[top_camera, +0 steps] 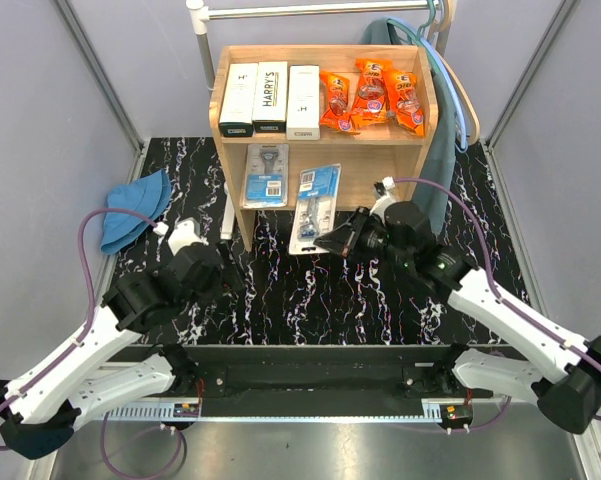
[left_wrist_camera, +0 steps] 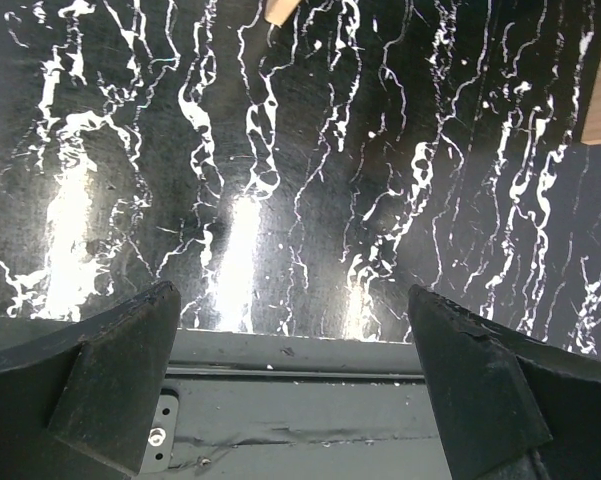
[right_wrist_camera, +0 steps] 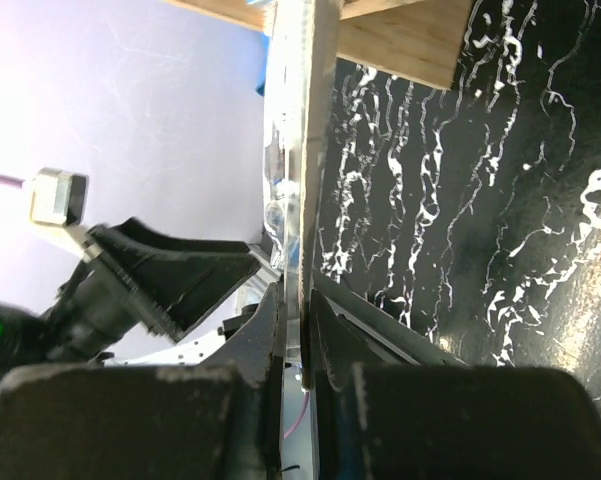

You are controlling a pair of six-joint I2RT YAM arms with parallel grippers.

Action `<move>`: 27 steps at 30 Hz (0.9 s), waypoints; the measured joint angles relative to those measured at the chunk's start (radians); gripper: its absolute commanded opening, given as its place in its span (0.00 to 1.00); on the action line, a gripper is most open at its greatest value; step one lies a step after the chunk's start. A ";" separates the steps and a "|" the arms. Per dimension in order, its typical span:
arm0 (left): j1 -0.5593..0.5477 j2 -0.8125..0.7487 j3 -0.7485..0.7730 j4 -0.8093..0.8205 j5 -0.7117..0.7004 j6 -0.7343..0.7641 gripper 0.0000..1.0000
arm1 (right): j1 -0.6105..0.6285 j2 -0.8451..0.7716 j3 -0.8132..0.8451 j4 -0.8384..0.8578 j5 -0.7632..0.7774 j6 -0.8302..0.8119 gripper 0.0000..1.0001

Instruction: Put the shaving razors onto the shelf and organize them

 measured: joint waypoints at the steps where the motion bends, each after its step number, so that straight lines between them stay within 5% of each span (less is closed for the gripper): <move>1: 0.000 0.000 0.000 0.003 0.006 0.000 0.99 | -0.008 0.025 0.017 -0.008 -0.011 -0.003 0.00; 17: -0.011 0.024 -0.007 0.142 0.135 0.051 0.99 | -0.114 0.220 0.139 -0.027 -0.108 -0.013 0.05; 27: -0.041 0.039 -0.015 0.211 0.167 0.079 0.97 | -0.120 0.256 0.161 -0.027 -0.142 -0.018 0.17</move>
